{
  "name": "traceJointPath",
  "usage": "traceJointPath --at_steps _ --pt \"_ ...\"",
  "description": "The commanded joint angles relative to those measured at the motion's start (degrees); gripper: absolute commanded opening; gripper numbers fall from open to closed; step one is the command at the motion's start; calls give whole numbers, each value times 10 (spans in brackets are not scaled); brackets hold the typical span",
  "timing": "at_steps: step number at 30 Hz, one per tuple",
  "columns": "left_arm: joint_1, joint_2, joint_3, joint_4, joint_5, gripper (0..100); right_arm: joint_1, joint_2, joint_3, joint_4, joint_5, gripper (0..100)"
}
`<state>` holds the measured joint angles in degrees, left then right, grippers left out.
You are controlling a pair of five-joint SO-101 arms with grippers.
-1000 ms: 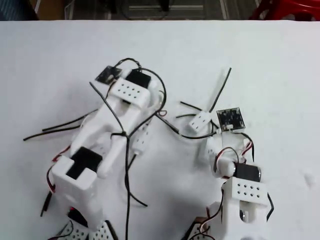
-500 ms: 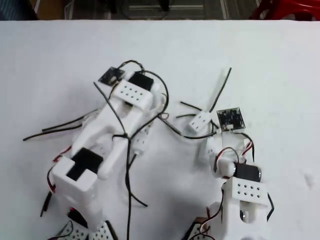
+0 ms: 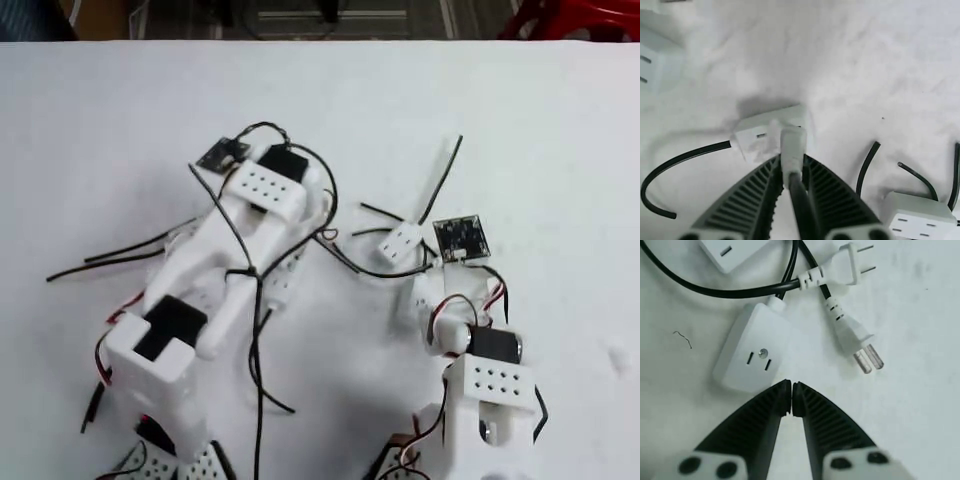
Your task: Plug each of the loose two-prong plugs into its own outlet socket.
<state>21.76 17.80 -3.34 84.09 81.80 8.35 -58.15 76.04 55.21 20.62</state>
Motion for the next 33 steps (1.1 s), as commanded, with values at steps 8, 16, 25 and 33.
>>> traceJointPath --at_steps 8,16,25,33 --pt "11 36 11 -46 6 24 5 -7 -4 -7 -5 19" --pt "10 54 11 -21 2 24 5 -7 -4 -7 -4 19" --pt "10 71 11 -31 1 24 5 -7 -3 -7 -4 19" --pt "10 149 -40 -11 -25 24 5 -7 -3 -7 -4 19"
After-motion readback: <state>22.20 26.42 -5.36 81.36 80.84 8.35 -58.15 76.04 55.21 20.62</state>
